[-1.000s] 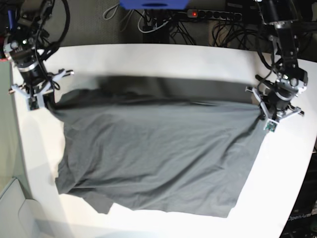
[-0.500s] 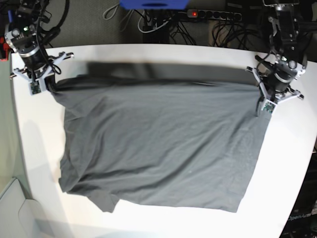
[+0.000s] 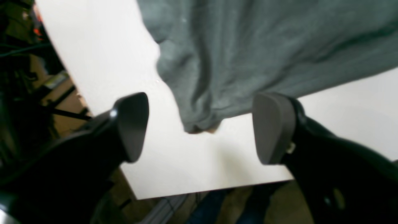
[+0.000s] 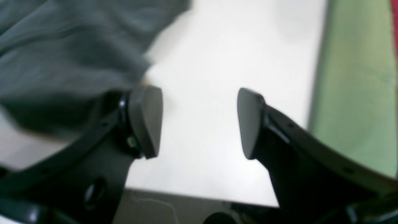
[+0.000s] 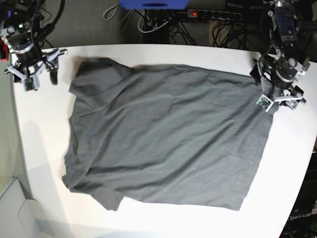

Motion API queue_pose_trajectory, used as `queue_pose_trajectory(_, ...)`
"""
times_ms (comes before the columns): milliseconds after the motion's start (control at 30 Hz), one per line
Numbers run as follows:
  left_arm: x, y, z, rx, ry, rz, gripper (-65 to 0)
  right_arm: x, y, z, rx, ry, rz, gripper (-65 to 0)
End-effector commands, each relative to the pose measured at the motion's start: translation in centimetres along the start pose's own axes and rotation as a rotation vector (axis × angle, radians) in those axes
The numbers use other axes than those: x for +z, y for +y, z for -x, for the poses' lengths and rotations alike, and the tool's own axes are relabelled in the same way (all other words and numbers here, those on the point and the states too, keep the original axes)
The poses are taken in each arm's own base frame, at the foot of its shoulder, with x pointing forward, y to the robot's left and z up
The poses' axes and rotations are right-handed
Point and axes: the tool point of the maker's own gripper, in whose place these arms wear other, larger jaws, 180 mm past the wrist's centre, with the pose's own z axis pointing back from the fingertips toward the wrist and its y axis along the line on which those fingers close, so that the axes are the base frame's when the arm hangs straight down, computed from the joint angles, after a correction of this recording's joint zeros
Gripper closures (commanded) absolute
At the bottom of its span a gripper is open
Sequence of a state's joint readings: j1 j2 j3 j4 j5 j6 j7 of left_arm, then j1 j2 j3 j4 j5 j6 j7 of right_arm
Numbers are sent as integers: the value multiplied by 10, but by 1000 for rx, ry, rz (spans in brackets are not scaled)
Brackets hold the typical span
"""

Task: Layout the t-shirt on the table in an organized manner, then fold the t-shirt properly
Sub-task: 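Release the shirt with both grippers, then move both grippers down onto the shirt's side edges and grasp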

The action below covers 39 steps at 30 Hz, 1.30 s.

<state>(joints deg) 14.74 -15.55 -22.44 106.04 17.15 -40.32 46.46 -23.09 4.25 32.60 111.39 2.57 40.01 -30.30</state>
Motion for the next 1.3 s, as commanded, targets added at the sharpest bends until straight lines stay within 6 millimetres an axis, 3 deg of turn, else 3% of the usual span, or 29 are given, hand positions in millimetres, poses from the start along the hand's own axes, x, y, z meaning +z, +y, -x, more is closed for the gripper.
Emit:
queue_pose_trajectory(0, 6, 21, -19, -3, -58, -57, -516, -1, -5, -23, 7, -80, 9, -379)
queue_pose_trajectory(200, 5, 59, -112, 112, -266, -136, -518, -16, -13, -59, -2, -170, 22, -330)
queue_pose_trajectory(333, -29, 44, -169, 134, -307, -37, -518, -47, -8, -64, 34, -91, -13, -272)
queue_pose_trajectory(433, -66, 15, -190, 106, -246, 75, -517, -76, -7, -56, 164, 87, -24, -240)
queue_pose_trajectory(533, -90, 2, -198, 111, -212, 155, -514, -101, -5, -45, 324, 265, -24, -215)
queue_pose_trajectory(633, -97, -1, -210, 125, -258, 184, -466, -113, -14, -52, 415, 322, 18, -194)
queue_pose_trajectory(867, -104, 2, -217, 134, -320, 203, -403, -123, -33, -134, 455, 228, 162, -213)
queue_pose_trajectory(1067, -110, 3, -206, 150, -306, 208, -244, -129, -17, -153, 436, 178, 136, -202)
queue_pose_trajectory(1267, -125, 40, -165, 408, -225, 38, -2, -137, 7, -168, 428, 61, 74, -120)
